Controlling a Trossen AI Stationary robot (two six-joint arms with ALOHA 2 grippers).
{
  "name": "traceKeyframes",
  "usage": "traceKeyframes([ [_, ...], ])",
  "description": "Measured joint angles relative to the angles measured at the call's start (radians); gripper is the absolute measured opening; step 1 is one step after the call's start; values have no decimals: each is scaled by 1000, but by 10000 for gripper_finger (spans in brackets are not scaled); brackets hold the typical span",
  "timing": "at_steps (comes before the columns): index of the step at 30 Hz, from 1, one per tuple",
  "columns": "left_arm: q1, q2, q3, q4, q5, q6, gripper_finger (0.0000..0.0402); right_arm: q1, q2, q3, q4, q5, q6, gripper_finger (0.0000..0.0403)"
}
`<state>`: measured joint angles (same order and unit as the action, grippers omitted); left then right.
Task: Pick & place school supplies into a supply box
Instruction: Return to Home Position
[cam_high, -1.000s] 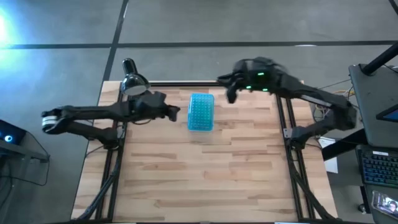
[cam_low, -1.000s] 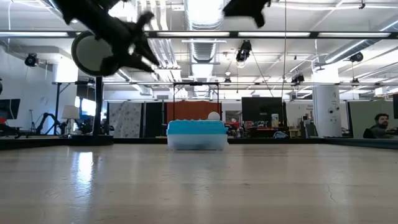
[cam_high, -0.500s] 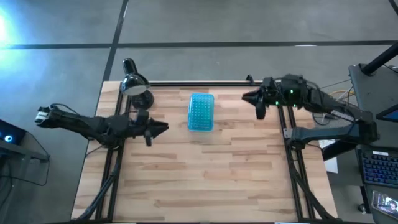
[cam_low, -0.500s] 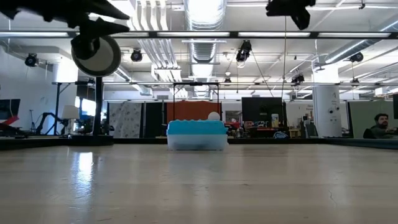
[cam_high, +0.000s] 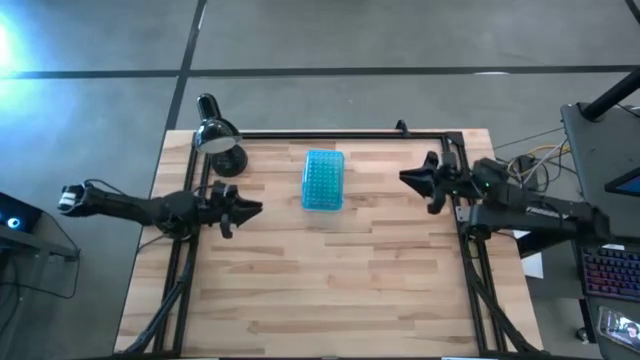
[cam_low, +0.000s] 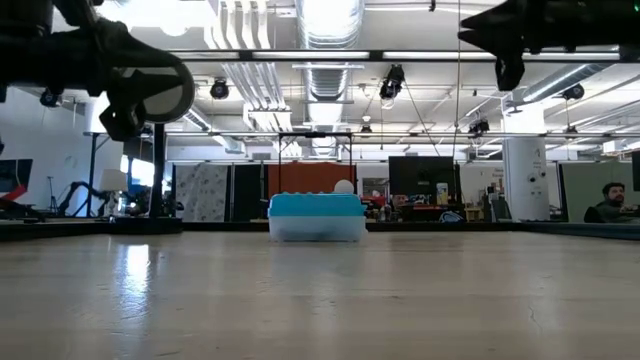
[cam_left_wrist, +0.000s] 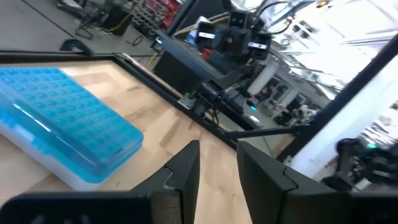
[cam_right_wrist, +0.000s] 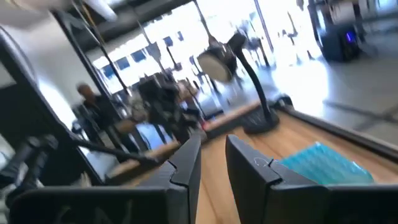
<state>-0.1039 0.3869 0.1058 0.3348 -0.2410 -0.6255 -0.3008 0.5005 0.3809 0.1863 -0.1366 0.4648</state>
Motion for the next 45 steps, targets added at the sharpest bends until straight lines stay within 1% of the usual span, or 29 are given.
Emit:
traceKeyframes([
  [2, 28, -32, -22, -2, 48, -3, 91, 0, -41, -72, 105, -2, 5, 68],
  [5, 56, -76, -60, -10, 72, -6, 91, 0, -107, -171, 230, -3, 8, 68],
  [9, 60, -108, -95, -46, 71, -19, 91, 0, -179, -267, 238, -2, 0, 68],
  [11, 61, -108, -95, -126, 71, -19, 91, 0, -198, -310, 236, -2, -1, 68],
  [14, 61, -102, -95, -177, 70, -19, 91, 0, -208, -366, 241, -2, -1, 68],
  [19, 60, -110, -97, -239, 69, -19, 91, -1, -193, -370, 43, 5, -4, 68],
  [21, 60, -147, -96, -285, 70, -19, 91, 0, -196, -371, -39, 5, -4, 68],
  [24, 70, -196, -96, -293, 72, -19, 91, 0, -237, -372, -161, 10, -3, 68],
  [26, 80, -225, -96, -290, 70, -19, 91, 0, -253, -371, -147, 30, -4, 68],
  [29, 108, -273, -97, -291, 70, -19, 91, -1, -304, -371, -159, 32, -5, 68],
  [33, 143, -384, -97, -286, 67, -18, 91, -1, -404, -371, -163, 32, -5, 68],
  [35, 162, -386, -98, -284, 68, -19, 91, 0, -459, -371, -162, 32, -5, 68],
  [37, 168, -386, -98, -234, 60, -18, 91, -1, -500, -371, -159, 32, -5, 68],
  [39, 170, -386, -98, -235, 60, -19, 91, 1, -501, -370, -126, 34, -4, 68],
  [40, 171, -386, -98, -217, 54, -18, 91, 5, -500, -371, -123, 35, -4, 68],
  [45, 174, -372, -98, -231, 57, -18, 91, 56, -501, -372, -127, 35, -4, 68],
])
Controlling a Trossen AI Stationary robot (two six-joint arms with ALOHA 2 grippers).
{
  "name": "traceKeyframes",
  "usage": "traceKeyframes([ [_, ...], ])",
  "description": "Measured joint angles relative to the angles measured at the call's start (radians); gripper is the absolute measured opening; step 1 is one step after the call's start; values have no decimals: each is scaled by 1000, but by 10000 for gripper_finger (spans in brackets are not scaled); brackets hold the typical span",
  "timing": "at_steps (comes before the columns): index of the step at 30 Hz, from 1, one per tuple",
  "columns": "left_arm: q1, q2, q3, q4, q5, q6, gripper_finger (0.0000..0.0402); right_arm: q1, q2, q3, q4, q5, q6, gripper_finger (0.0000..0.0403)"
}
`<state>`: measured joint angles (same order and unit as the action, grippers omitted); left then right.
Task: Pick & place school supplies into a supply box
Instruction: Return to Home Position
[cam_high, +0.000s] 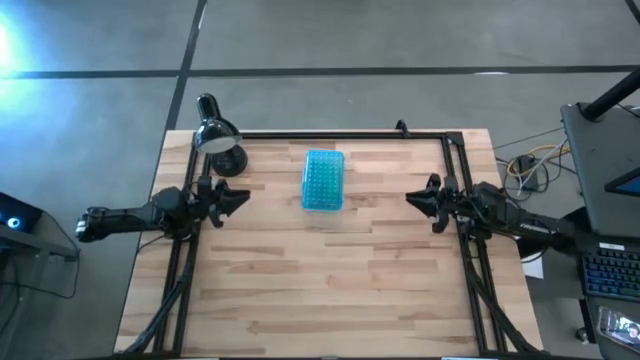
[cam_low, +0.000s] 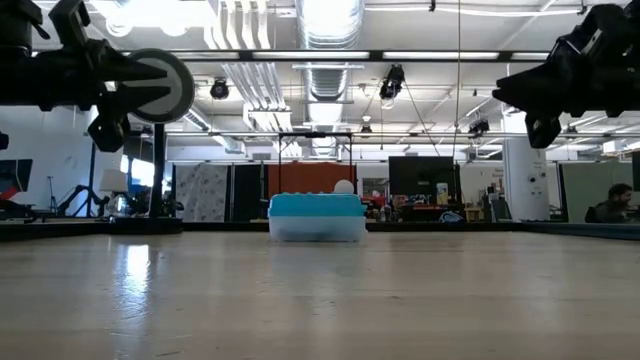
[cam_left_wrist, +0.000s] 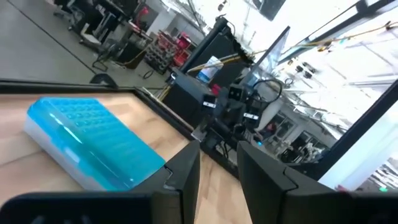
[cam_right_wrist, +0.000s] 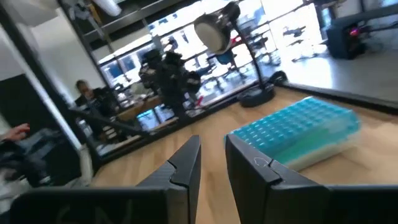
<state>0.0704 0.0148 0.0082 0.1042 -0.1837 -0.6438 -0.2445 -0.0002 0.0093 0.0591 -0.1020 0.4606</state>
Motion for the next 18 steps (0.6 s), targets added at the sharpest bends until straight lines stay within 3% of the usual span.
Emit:
traceKeyframes([
  [7, 0, 29, 0, -13, 3, 0, 91, 98, 5, 0, -1, -3, 0, 68],
  [18, 0, 33, 0, -14, 3, 0, 91, 103, 14, 0, -11, -3, 0, 68],
])
